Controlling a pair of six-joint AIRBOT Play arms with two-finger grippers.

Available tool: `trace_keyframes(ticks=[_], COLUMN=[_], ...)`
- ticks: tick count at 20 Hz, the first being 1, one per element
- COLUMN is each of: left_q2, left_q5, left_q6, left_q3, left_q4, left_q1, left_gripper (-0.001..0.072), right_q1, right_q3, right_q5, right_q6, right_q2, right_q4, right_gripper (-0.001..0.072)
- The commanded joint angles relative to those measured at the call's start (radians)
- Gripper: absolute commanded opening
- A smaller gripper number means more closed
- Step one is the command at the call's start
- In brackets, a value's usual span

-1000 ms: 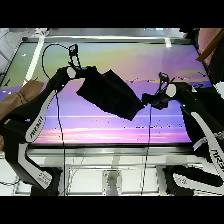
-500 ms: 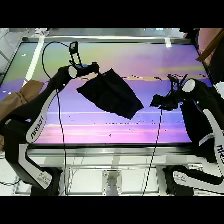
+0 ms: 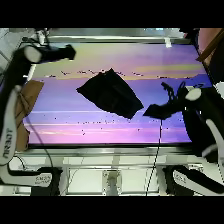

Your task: Fold the clothes and pants, and hang the long-sleeved shirts on hangers.

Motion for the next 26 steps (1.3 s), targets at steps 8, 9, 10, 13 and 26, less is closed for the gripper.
trace_keyframes(ticks=[8,9,10,13,26], left_q2=[0.177,0.177,0.177,0.177,0.176], left_q5=[-0.380,-0.380,-0.380,-0.383,-0.383], left_q6=[0.005,0.005,0.003,0.003,0.004], left_q3=[-0.006,-0.013,-0.021,-0.048,-0.076], left_q4=[0.031,0.027,0.025,0.024,0.025], left_q1=[0.121,0.113,0.108,0.096,0.093], left_gripper=[0.0702,0.0702,0.0701,0.0701,0.0701], right_q1=[0.072,0.101,0.125,0.161,0.128], right_q3=[-0.314,-0.290,-0.267,-0.195,-0.025], right_q5=[-0.491,-0.494,-0.500,-0.507,-0.539], right_q6=[-0.182,-0.182,-0.182,-0.182,-0.148], right_q2=[0.023,-0.021,-0.066,-0.177,-0.330], right_q4=[0.577,0.576,0.576,0.576,0.505], right_gripper=[0.0700,0.0700,0.0700,0.0698,0.0696])
